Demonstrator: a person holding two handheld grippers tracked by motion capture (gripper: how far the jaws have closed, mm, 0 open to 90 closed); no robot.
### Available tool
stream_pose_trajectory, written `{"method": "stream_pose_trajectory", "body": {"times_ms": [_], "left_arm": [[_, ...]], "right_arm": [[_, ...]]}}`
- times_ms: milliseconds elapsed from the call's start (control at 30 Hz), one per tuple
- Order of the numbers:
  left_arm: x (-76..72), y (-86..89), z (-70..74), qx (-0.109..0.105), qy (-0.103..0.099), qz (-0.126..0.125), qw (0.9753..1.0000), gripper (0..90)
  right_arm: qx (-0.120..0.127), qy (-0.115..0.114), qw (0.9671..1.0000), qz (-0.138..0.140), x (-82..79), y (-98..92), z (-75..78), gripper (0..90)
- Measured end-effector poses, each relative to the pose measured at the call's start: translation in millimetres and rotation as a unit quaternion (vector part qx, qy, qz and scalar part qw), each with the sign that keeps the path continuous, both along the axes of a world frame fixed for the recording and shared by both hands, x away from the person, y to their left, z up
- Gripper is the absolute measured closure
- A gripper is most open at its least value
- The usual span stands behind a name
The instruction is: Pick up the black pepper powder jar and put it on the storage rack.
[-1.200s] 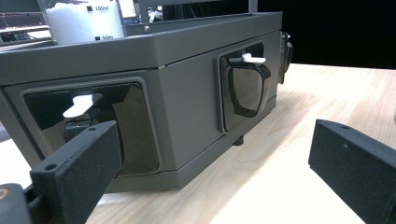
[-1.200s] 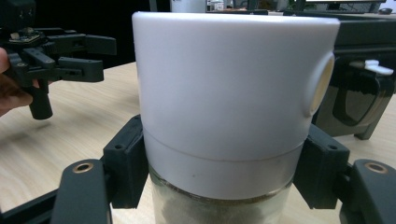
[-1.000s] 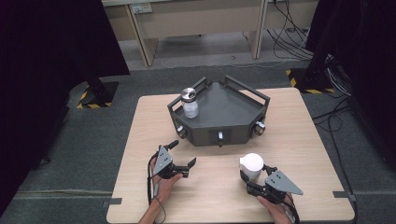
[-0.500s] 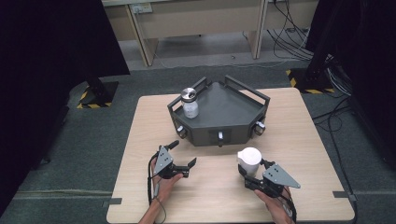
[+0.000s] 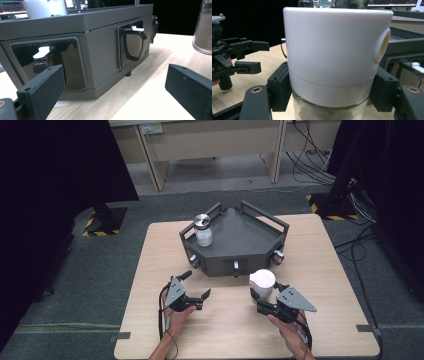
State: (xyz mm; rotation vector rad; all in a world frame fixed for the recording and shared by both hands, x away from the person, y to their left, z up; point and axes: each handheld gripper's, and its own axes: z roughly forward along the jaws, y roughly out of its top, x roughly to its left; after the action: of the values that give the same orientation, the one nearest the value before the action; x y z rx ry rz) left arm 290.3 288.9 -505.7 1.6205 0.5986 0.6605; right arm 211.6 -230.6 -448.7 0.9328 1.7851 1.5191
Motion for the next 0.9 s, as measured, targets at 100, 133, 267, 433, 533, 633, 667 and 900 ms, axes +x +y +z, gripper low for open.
{"method": "stream_pose_trajectory", "body": {"times_ms": [100, 133, 267, 433, 533, 633, 667, 900], "left_arm": [[0.4, 0.1, -0.2, 0.000, 0.000, 0.000, 1.0000, 2.0], [0.5, 0.0, -0.3, 0.000, 0.000, 0.000, 1.0000, 2.0], [0.3, 0.0, -0.4, 0.000, 0.000, 0.000, 1.0000, 2.0], [0.4, 0.6, -0.2, 0.001, 0.000, 0.001, 1.0000, 1.9], [0.3, 0.5, -0.2, 0.001, 0.000, 0.001, 1.0000, 1.9], [0.4, 0.6, -0.5, 0.001, 0.000, 0.001, 1.0000, 1.9], [0.4, 0.7, -0.5, 0.001, 0.000, 0.001, 1.0000, 1.9], [0.4, 1.3, -0.8, 0.000, 0.001, 0.002, 1.0000, 1.9]], "right_arm": [[0.000, -0.002, 1.0000, -0.001, 2.1, 0.8, 3.1, 30.7], [-0.001, -0.003, 1.0000, -0.002, 2.9, 1.0, 4.4, 30.7], [0.002, -0.006, 1.0000, -0.003, 7.1, 2.6, 11.4, 30.7], [-0.003, -0.017, 0.9999, 0.002, 13.0, 6.5, 25.3, 30.7], [-0.004, -0.018, 0.9998, 0.008, 17.1, 7.8, 32.5, 30.7], [0.004, -0.010, 0.9998, 0.015, 24.1, 7.2, 38.9, 30.7], [0.008, -0.006, 0.9998, 0.017, 26.9, 7.0, 40.9, 30.7], [0.003, -0.002, 0.9998, 0.018, 42.6, 11.4, 53.9, 30.7]]}}
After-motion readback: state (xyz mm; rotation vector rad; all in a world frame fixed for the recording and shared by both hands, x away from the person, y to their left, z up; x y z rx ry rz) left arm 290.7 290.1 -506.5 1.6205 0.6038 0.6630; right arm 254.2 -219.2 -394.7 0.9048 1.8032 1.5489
